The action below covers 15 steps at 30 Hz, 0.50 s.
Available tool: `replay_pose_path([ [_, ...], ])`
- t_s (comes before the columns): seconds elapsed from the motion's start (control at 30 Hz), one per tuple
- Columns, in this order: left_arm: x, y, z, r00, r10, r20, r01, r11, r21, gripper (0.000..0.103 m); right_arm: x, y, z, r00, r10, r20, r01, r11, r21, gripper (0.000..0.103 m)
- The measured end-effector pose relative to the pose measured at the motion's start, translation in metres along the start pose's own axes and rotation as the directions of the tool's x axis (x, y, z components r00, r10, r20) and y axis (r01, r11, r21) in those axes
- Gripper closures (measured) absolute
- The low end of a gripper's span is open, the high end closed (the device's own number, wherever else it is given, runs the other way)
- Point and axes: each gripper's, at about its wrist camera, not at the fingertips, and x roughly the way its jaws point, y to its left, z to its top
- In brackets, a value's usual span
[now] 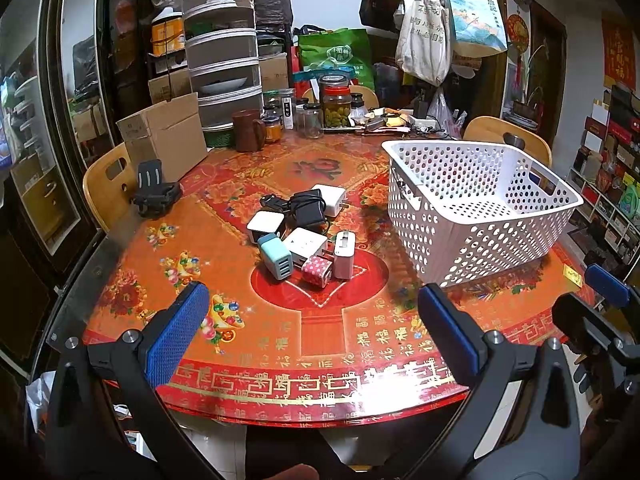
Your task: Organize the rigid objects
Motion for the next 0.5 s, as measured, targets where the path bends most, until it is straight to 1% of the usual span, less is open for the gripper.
replay_pose_path([
  [0.5, -0.0013, -0.0050, -0.0017, 1.000, -0.006, -0.004, 0.006, 1.000, 0.016, 0.000, -0.0007, -0.0014, 0.0004, 1.000, 0.006, 0.001, -0.006, 1.000, 0.007, 0.000],
])
